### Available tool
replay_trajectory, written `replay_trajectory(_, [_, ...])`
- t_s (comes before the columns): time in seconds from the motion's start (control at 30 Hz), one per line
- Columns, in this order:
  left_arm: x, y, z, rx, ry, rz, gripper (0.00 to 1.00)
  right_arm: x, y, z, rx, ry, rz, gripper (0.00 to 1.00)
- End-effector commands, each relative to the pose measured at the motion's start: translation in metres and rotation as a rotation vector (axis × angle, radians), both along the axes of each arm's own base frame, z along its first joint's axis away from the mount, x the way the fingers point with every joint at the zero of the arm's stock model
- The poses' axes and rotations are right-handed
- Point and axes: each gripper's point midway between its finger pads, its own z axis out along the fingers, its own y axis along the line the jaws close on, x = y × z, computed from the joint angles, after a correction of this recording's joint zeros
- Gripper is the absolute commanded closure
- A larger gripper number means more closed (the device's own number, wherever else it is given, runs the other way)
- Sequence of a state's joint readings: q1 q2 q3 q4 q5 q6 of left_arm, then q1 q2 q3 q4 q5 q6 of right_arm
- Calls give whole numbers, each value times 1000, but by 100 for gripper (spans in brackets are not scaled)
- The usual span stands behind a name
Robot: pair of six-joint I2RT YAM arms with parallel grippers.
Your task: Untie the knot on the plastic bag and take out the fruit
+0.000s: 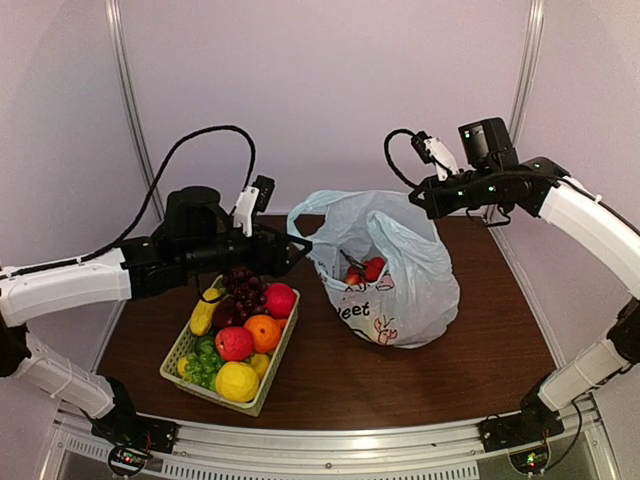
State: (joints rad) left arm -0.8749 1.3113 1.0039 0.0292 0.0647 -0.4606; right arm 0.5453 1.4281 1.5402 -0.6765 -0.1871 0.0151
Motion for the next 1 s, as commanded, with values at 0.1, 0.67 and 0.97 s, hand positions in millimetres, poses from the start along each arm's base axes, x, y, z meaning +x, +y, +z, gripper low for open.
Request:
replay_trajectory(0.1, [-9, -4, 46, 39, -34, -79, 3, -21, 23, 14, 97, -15, 128, 100])
replay_trajectory(0.67, [36, -52, 59, 118, 19, -168, 3, -32, 25, 19, 95, -14, 156, 100])
replay_trajectory(0.97, [46, -66, 31, 163, 75, -188, 3, -33, 26, 17, 92, -9, 161, 100])
